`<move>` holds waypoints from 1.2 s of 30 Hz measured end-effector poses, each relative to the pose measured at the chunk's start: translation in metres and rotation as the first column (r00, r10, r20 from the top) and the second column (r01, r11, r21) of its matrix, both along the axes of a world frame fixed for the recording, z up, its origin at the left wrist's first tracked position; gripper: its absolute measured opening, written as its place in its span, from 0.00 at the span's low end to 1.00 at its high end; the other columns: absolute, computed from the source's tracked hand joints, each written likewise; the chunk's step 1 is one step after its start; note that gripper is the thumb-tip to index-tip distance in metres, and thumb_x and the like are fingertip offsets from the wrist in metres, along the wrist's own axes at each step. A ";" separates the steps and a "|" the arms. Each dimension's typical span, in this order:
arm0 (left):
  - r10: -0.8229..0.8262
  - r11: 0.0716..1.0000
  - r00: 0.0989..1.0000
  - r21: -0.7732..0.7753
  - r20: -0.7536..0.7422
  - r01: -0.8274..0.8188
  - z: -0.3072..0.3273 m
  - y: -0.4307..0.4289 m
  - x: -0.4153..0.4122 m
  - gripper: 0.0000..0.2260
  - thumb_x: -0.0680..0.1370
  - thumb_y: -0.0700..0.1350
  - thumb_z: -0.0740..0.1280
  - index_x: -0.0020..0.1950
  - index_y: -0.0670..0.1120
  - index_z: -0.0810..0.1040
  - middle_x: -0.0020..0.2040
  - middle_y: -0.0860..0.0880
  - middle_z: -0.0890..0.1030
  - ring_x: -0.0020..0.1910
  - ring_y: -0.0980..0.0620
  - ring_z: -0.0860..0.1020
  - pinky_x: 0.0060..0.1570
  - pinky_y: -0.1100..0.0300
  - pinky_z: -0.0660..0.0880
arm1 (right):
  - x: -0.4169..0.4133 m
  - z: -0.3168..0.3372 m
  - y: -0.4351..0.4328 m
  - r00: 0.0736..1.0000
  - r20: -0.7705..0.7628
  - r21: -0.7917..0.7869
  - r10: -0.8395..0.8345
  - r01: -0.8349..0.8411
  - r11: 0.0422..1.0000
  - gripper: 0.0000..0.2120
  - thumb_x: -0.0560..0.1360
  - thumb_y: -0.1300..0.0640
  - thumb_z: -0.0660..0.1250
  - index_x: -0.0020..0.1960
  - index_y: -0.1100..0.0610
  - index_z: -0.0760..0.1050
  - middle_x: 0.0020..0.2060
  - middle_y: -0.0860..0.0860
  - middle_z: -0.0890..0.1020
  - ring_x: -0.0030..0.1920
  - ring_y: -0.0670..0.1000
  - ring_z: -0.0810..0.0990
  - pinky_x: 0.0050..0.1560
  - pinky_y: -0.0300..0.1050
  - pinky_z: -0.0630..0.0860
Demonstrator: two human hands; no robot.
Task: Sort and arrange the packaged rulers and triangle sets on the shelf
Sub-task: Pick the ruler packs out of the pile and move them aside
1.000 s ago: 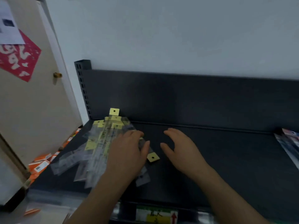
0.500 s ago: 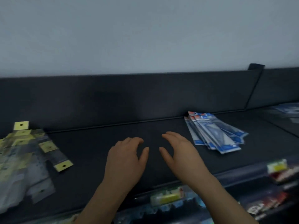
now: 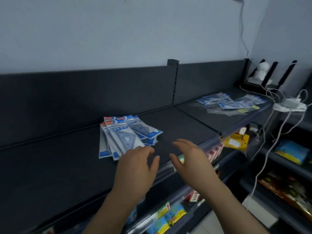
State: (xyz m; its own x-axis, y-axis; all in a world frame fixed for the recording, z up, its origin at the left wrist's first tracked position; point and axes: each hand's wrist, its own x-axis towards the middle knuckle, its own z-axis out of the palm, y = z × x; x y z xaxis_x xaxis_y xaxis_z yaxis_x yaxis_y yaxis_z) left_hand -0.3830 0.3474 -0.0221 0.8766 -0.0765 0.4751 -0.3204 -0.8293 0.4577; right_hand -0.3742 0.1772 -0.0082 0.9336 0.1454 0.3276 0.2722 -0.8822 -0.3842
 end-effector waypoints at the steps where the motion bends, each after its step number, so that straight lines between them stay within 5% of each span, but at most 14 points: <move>1: -0.013 1.000 1.000 0.006 0.003 0.013 0.000 -0.012 0.008 0.12 0.78 0.55 0.62 0.57 0.52 0.79 0.48 0.55 0.80 0.47 0.55 0.76 0.48 0.57 0.74 | 0.004 -0.001 -0.012 1.000 0.003 0.009 -0.020 0.020 1.000 0.21 0.78 0.51 0.64 0.68 0.56 0.72 0.68 0.52 0.73 0.68 0.51 0.71 0.68 0.43 0.66; 24: -0.242 0.934 0.944 0.210 -0.226 0.290 0.036 -0.229 0.309 0.15 0.80 0.54 0.60 0.64 0.50 0.74 0.59 0.51 0.77 0.57 0.51 0.74 0.56 0.54 0.73 | 0.235 -0.004 -0.242 0.909 -0.158 -0.067 -0.385 0.379 0.923 0.14 0.81 0.58 0.56 0.61 0.61 0.74 0.61 0.56 0.76 0.61 0.56 0.74 0.60 0.47 0.70; 36: -0.048 0.878 0.841 0.378 -0.539 0.293 -0.013 -0.295 0.416 0.32 0.79 0.63 0.53 0.79 0.52 0.49 0.79 0.47 0.48 0.77 0.46 0.49 0.74 0.44 0.51 | 0.335 -0.037 -0.335 0.931 -0.152 -0.267 -0.333 0.285 0.920 0.14 0.80 0.53 0.54 0.57 0.54 0.75 0.56 0.51 0.76 0.58 0.56 0.73 0.60 0.47 0.66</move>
State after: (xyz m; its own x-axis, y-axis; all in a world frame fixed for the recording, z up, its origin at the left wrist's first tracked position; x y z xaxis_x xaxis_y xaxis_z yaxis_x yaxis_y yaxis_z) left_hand 0.0334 0.0525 -0.0350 0.9311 -0.3354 -0.1438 -0.3037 -0.9307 0.2038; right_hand -0.0394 -0.1582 -0.0455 0.9853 -0.1095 0.1309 -0.0863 -0.9815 -0.1711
